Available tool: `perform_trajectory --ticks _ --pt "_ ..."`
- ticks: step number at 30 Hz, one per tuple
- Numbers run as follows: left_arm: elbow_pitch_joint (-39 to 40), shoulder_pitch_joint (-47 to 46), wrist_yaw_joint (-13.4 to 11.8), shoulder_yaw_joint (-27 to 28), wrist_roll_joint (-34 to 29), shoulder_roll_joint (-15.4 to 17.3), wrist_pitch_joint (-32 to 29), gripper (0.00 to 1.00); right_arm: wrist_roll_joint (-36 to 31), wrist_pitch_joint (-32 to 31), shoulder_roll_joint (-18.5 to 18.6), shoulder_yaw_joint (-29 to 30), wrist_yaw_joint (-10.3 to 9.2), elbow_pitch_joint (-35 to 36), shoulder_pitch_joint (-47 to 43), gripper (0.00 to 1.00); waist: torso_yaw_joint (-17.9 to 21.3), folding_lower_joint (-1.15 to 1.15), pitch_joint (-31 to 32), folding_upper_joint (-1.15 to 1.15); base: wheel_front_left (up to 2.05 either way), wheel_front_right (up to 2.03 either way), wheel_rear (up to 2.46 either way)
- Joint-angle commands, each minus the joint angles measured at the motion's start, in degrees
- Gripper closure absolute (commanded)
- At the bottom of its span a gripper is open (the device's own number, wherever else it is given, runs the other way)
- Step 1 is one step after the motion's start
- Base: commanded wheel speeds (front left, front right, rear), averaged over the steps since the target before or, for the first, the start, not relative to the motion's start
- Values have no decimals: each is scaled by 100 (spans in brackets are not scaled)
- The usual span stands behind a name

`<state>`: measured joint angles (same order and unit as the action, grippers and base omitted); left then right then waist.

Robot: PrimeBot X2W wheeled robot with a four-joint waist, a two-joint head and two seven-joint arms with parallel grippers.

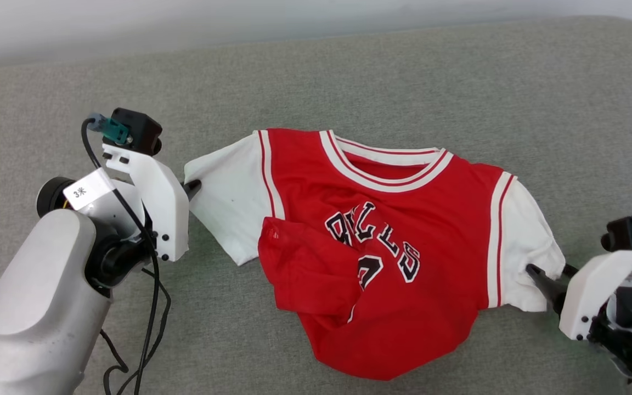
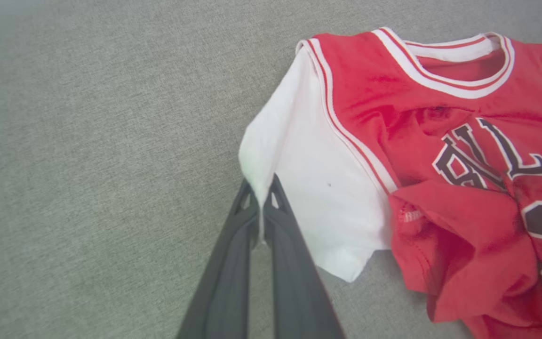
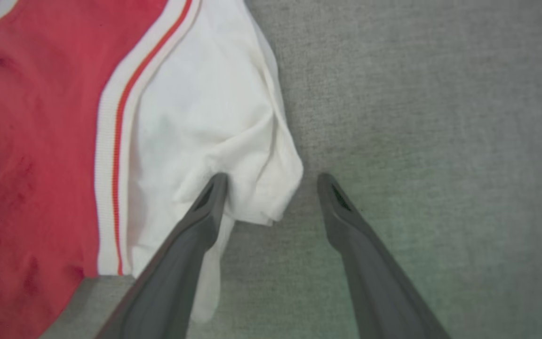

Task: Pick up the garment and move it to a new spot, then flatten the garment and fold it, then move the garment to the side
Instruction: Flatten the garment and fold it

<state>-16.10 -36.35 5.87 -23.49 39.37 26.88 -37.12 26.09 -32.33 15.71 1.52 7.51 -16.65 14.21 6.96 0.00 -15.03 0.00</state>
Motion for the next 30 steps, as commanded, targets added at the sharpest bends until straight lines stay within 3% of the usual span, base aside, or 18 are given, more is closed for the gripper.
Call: perform_trajectory --ticks 1,5,7,12,17,23,30 --pt "84 28 -34 4 -34 12 31 100 74 -111 36 -134 -4 -122 146 0 -76 0 -83 0 0 0 0" --pt "226 1 -20 -6 -17 22 69 100 209 -515 91 -498 -3 -533 264 0 -167 0 -179 0 0 0 0" --pt "254 -1 -12 0 -4 22 110 100 285 -633 70 -616 -3 -696 314 97 -207 0 -202 0 0 0 0" --pt "287 -3 0 28 -64 88 300 100 332 -604 226 -636 -5 -729 466 100 -261 0 -182 0 0 0 0" --pt "247 -142 -101 115 -311 155 744 100 101 -251 521 -377 -7 -300 843 100 -271 0 -53 0 0 0 0" --pt "184 -453 -321 231 -671 254 1220 100 -296 20 638 -41 -7 84 1382 100 -268 0 127 0 0 0 0" --pt "-153 -1089 -433 420 -832 205 1711 100 -645 105 633 -27 -7 -25 2270 100 -280 0 145 0 0 0 0"
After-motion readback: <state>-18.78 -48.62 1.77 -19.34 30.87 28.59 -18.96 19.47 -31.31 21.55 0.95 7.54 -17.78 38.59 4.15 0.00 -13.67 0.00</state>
